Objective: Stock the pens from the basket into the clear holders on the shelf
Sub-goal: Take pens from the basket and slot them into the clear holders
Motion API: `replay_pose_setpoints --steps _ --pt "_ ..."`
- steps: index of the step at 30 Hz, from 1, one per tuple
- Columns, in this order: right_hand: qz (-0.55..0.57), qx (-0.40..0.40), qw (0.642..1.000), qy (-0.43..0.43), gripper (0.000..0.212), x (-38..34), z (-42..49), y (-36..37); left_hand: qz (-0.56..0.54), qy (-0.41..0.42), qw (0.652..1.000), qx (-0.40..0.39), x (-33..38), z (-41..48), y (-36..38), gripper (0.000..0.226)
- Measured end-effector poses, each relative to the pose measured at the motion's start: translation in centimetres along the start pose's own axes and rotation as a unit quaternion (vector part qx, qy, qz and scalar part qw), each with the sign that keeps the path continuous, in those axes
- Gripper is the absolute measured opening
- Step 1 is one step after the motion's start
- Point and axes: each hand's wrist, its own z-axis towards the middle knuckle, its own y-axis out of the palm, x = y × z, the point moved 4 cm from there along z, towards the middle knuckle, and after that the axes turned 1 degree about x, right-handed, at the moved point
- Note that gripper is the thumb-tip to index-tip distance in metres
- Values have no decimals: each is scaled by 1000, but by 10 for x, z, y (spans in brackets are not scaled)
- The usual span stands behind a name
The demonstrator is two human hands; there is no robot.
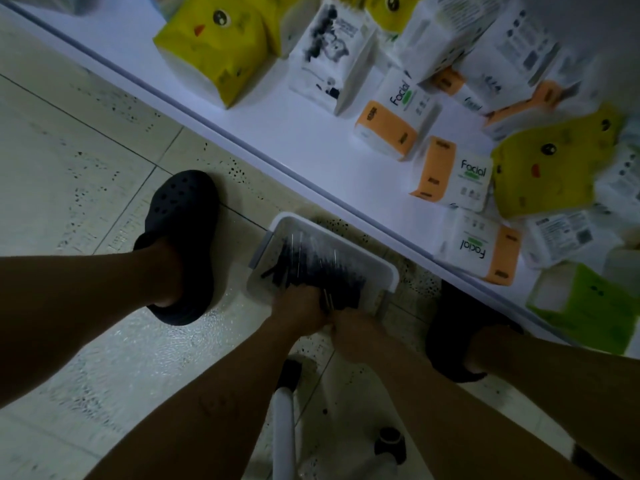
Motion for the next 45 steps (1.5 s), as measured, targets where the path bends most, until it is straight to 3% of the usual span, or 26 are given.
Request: replay_pose_setpoints --steps 5,10,15,17,22,27,30,35,41,45 --pt "-52 -37 998 6 38 1 7 6 -121 -65 982 127 -8 -11 -16 20" --pt "-76 -50 995 43 37 1 12 8 -213 -114 964 108 -26 -14 -26 22" --pt "14 43 996 73 26 2 6 -5 -301 -126 943 63 -30 -23 -42 12" --pt "61 93 991 73 20 4 -1 -13 -322 -134 936 48 -27 -28 -44 18" --pt "247 158 955 52 11 6 -29 -34 -343 -138 925 89 -13 -51 -51 18" --pt "306 203 929 54 27 6 -69 -42 -358 -88 918 143 15 -83 -70 22" --pt "337 199 917 78 11 9 -93 -42 -325 -34 935 137 33 -99 -81 25" --pt "414 241 875 60 21 4 -144 -72 -285 20 949 133 67 -130 -107 16" --pt "401 360 842 -28 34 -9 -202 -105 -332 102 905 246 108 -181 -143 22" --pt "471 407 775 -102 26 -15 -229 -115 -343 152 882 284 131 -204 -160 23"
